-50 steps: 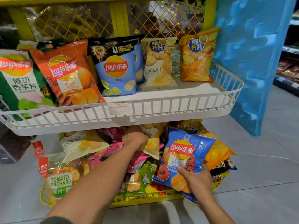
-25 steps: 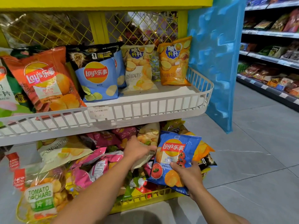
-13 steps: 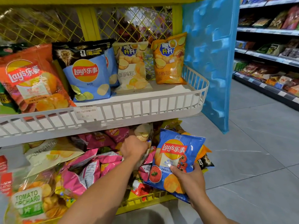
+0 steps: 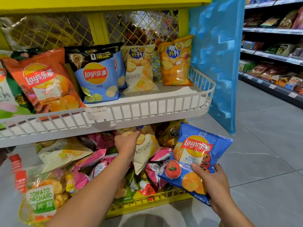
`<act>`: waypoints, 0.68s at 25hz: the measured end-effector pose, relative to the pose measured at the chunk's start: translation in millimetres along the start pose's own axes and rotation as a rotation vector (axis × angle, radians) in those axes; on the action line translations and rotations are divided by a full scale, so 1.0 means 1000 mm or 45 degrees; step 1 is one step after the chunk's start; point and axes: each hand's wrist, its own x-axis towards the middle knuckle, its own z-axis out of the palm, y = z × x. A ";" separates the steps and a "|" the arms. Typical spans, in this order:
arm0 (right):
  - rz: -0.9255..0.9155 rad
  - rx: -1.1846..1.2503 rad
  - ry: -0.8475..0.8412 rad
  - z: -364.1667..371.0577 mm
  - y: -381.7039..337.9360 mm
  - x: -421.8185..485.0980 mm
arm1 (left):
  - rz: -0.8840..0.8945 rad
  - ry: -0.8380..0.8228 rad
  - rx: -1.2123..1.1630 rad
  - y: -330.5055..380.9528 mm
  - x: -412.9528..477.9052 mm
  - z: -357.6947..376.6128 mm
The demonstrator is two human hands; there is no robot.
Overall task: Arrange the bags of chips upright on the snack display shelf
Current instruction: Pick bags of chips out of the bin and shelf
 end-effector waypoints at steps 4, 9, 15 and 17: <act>0.003 -0.007 -0.017 0.003 -0.001 -0.008 | -0.092 -0.139 -0.091 0.002 0.005 -0.019; 0.049 -0.108 -0.153 -0.011 -0.016 -0.025 | -0.261 -0.743 0.083 0.005 -0.037 -0.068; -0.093 -0.062 -0.474 -0.029 -0.061 -0.052 | -0.025 -0.899 0.127 0.040 -0.096 -0.132; -0.197 -0.015 -0.566 -0.017 -0.091 -0.052 | 0.077 -0.881 0.055 0.074 -0.099 -0.146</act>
